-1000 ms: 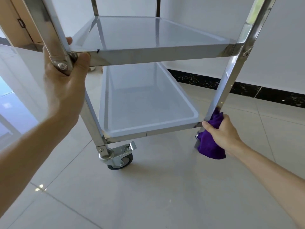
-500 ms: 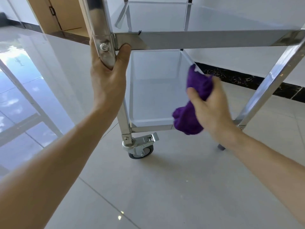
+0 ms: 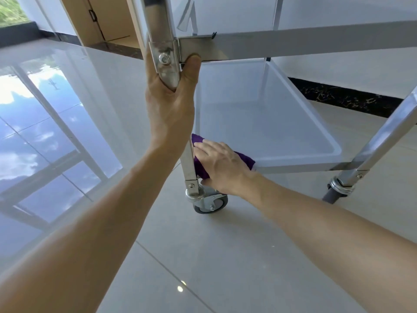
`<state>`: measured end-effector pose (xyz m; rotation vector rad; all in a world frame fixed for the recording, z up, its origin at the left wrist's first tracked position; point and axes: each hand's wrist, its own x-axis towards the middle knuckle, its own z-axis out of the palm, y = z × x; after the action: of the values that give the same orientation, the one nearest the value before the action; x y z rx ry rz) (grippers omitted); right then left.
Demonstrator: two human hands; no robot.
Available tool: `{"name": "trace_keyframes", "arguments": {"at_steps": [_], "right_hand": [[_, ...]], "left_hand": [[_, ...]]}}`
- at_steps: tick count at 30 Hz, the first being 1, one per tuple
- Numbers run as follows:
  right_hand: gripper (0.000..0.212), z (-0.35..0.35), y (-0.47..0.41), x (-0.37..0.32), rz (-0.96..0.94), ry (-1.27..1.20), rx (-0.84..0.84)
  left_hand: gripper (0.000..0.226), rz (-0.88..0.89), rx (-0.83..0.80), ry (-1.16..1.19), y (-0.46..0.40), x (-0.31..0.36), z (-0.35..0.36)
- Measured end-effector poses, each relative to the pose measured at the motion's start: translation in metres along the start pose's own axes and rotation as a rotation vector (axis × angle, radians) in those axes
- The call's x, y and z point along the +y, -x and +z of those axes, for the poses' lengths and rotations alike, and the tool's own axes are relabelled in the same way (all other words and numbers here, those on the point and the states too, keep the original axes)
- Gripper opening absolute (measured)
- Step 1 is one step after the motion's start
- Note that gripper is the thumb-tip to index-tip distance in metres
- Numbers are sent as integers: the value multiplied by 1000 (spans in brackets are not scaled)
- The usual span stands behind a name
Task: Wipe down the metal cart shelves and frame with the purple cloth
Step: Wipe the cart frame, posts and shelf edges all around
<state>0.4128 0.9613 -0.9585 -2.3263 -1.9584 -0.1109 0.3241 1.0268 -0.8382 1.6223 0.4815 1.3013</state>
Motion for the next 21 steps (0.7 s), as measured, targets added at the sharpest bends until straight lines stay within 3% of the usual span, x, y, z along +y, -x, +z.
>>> {"name": "trace_keyframes", "arguments": {"at_steps": [4, 7, 13, 17, 21], "right_hand": [[73, 8, 25, 21, -20, 21, 114], [74, -1, 57, 65, 3, 25, 67], [86, -27, 142, 158, 305, 16, 36], [84, -20, 135, 145, 357, 85, 37], [69, -10, 85, 80, 162, 101, 70]], "left_hand": [[62, 70, -41, 36, 3, 2, 0], [63, 90, -61, 51, 4, 3, -1], [65, 129, -65, 72, 1, -3, -2], [64, 135, -66, 96, 1, -3, -1], [65, 136, -56, 90, 0, -4, -4]]}}
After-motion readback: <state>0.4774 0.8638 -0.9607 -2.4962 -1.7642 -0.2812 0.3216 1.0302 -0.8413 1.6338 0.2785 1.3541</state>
